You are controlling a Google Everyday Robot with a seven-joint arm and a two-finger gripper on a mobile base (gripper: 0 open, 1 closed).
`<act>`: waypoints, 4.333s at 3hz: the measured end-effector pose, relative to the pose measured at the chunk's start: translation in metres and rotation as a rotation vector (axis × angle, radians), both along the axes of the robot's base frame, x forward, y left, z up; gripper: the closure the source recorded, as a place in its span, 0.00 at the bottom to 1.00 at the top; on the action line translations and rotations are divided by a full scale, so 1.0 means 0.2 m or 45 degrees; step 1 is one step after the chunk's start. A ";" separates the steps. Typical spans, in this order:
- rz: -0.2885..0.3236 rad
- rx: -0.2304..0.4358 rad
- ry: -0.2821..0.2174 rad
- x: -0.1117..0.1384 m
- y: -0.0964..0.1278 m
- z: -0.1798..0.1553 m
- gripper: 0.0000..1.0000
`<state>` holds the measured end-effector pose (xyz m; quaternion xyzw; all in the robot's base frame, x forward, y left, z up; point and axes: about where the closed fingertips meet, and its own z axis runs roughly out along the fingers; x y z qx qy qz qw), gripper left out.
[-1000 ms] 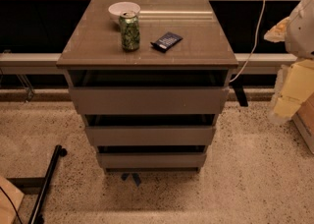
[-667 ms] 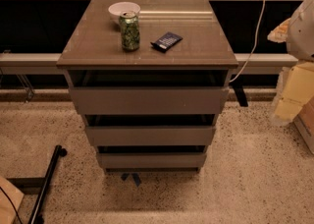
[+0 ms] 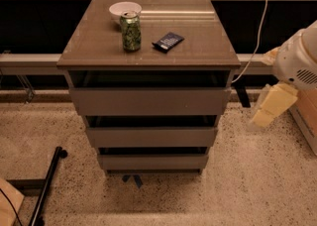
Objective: Open top drawer
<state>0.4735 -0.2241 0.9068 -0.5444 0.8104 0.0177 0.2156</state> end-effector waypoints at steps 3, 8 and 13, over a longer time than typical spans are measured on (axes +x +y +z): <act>-0.020 0.137 0.003 0.18 0.12 -0.25 0.00; -0.085 0.275 -0.167 0.46 0.25 -0.43 0.00; -0.166 0.573 -0.165 0.92 0.42 -0.95 0.00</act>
Offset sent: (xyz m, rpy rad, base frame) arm 0.0191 0.0226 -0.0410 0.1191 -0.0097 -0.0658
